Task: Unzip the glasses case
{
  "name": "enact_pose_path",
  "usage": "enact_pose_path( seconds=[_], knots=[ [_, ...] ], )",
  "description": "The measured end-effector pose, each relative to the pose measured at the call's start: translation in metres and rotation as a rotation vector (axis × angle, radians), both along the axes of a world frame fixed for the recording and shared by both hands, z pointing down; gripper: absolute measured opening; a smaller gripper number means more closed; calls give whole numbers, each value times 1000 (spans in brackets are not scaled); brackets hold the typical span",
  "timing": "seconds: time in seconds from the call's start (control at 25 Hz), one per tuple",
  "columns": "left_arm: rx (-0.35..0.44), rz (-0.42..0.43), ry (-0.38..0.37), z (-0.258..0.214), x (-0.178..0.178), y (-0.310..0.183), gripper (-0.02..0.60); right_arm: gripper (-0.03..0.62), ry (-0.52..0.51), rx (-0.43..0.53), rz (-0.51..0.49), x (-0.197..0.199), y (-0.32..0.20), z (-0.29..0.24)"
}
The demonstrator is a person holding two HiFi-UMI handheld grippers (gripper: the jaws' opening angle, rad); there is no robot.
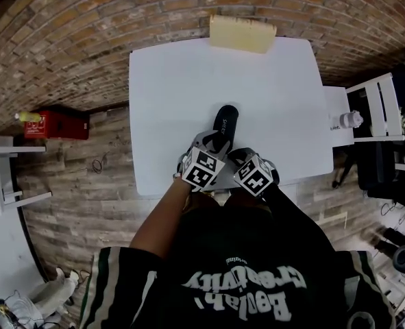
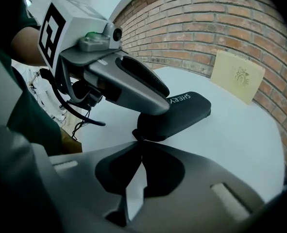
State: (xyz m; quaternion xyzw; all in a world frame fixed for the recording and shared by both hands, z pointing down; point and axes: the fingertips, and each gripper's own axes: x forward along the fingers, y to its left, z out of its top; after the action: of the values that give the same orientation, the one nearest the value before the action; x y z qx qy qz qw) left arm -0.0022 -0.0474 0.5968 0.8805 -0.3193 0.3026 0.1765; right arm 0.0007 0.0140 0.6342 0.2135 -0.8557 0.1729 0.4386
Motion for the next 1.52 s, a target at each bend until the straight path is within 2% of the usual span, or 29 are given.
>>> enact_pose_path(
  seconds=[0.2, 0.4, 0.52, 1.16, 1.36, 1.4, 1.44, 1.52],
  knots=[
    [-6, -19, 44, 2, -1, -3, 147, 17, 2, 10, 21, 5, -2, 0],
    [-17, -4, 30, 5, -1, 0, 149, 15, 20, 34, 44, 7, -3, 0],
    [1, -1, 36, 3, 0, -2, 149, 15, 21, 38, 51, 9, -3, 0],
    [-13, -7, 54, 0, 1, -3, 149, 25, 54, 74, 111, 31, -24, -2],
    [2, -11, 50, 1, 2, -1, 147, 21, 8, 12, 107, 32, -16, 2],
    [17, -28, 66, -4, -1, -2, 137, 27, -16, -6, 128, 34, -15, 0],
    [36, -61, 88, -12, -7, -6, 165, 59, -42, -23, 152, 37, -16, -3],
    [70, -144, 113, -22, -26, -14, 156, 164, -98, -34, 203, 42, -23, -13]
  ],
)
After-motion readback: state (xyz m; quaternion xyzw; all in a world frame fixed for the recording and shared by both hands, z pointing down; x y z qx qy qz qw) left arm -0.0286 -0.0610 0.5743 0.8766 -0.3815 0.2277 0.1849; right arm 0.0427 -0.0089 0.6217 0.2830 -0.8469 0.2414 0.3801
